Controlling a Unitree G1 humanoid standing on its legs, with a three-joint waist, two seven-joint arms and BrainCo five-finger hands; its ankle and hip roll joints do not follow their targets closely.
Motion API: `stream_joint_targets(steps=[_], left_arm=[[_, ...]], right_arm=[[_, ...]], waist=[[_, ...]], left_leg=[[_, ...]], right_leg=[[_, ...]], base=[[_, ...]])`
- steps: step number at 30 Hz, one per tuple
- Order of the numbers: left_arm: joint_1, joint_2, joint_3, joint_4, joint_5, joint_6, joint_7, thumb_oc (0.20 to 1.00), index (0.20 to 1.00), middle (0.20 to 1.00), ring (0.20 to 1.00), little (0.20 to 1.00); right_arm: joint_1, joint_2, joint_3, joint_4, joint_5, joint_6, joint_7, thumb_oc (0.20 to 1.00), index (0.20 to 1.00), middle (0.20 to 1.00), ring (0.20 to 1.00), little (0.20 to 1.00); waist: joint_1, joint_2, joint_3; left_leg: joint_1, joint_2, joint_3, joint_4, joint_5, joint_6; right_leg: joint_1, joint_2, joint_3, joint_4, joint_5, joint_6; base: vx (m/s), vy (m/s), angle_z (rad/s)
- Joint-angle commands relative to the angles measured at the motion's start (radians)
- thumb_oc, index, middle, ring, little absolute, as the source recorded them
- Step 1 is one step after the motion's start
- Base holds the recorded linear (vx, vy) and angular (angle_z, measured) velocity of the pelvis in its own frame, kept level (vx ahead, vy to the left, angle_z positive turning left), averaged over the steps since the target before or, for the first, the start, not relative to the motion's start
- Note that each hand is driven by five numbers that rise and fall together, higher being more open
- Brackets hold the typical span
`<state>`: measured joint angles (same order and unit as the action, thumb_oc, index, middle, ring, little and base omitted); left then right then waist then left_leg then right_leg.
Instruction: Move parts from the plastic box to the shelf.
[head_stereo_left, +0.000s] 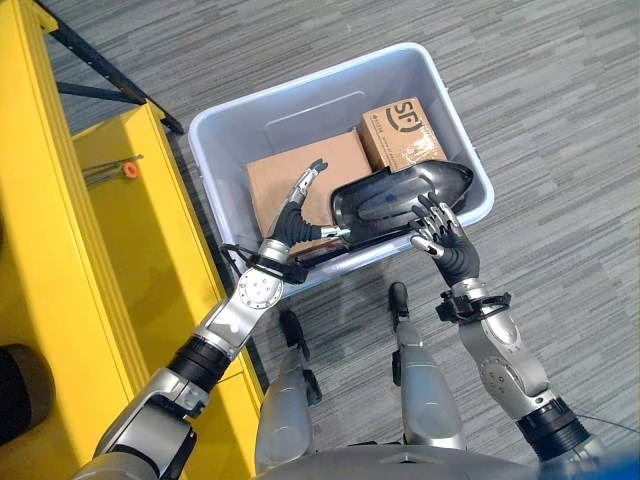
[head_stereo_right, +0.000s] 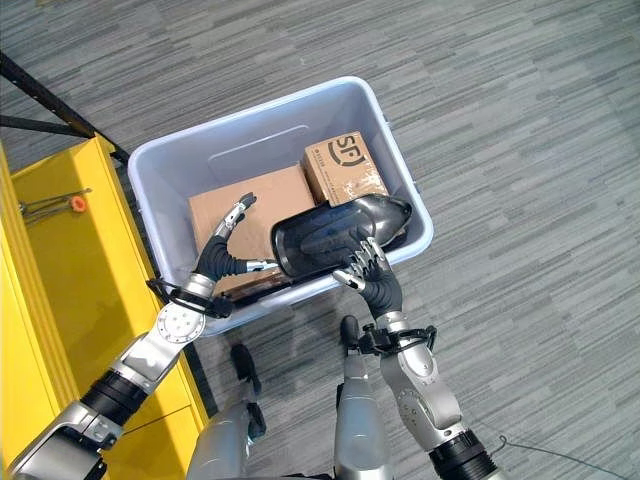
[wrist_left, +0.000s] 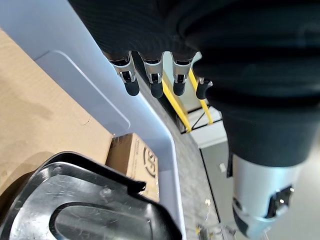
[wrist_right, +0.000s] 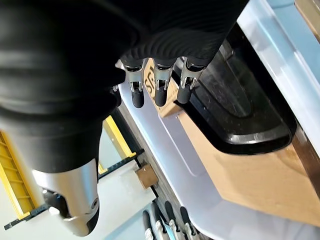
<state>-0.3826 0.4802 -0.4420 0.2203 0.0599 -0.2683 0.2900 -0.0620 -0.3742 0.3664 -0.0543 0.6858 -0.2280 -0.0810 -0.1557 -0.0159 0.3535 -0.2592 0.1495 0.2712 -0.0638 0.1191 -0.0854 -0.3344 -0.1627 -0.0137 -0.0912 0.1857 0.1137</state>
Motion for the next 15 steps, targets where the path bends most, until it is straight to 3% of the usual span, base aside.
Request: stream_joint_targets(steps=[1,15], left_arm=[[-0.058,0.020,-0.006,0.040,0.046,-0.031,0.037,1.000,1.000,1.000,1.000,1.000],[-0.167,0.027,0.007,0.138,0.079,-0.010,0.101,1.000,1.000,1.000,1.000,1.000]], right_arm=[[0.009,-0.013,-0.014,-0.088,0.026,-0.076,0.023,1.000,1.000,1.000,1.000,1.000],[0.028,-0.036,-0.022,-0.117,0.030,-0.089,0.030,1.000,1.000,1.000,1.000,1.000]], waist=[[-0.006,-0.033,-0.035],[-0.044,-0.030,-0.013]], left_leg=[[-0.007,0.066,-0.028,0.107,-0.072,-0.034],[-0.010,0.075,0.012,0.091,-0.058,-0.045]], right_leg=[[0.007,-0.036,0.053,0.025,-0.086,0.045],[-0.038,-0.018,0.095,0.026,-0.073,0.046]], base=[[-0.01,0.001,-0.05],[-0.01,-0.003,-0.11]])
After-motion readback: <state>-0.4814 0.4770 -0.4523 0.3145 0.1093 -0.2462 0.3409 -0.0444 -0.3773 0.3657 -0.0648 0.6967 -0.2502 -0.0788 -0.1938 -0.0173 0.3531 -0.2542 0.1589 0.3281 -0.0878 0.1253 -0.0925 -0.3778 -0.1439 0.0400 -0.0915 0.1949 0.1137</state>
